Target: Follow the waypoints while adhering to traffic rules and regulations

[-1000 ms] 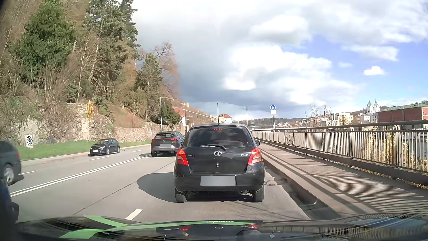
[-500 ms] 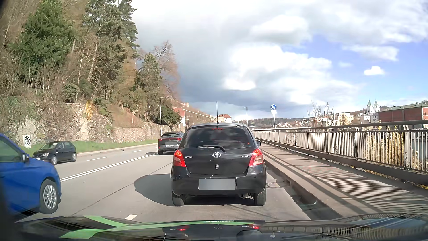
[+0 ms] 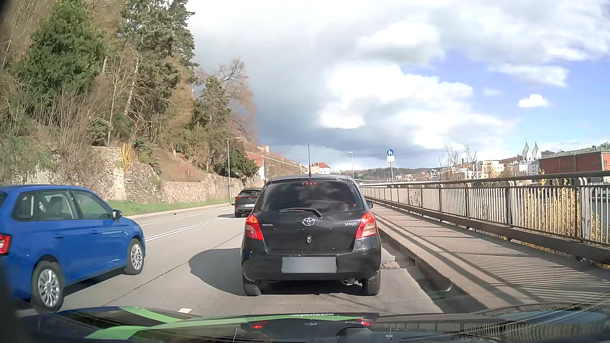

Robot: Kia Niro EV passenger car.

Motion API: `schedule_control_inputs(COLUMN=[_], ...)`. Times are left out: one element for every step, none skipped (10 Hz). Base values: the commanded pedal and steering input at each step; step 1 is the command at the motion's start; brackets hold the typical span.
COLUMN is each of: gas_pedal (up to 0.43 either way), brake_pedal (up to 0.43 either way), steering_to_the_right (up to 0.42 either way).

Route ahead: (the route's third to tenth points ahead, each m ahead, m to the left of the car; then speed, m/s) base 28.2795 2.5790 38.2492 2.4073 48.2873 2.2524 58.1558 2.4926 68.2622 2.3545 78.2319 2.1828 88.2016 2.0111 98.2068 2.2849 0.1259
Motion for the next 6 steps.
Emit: schedule_control_inputs(gas_pedal=[0.0, 0.0, 0.0, 0.0, 0.0, 0.0], brake_pedal=[0.177, 0.171, 0.171, 0.177, 0.183, 0.195], steering_to_the_right=[-0.004, -0.004, -0.004, -0.004, -0.004, -0.004])
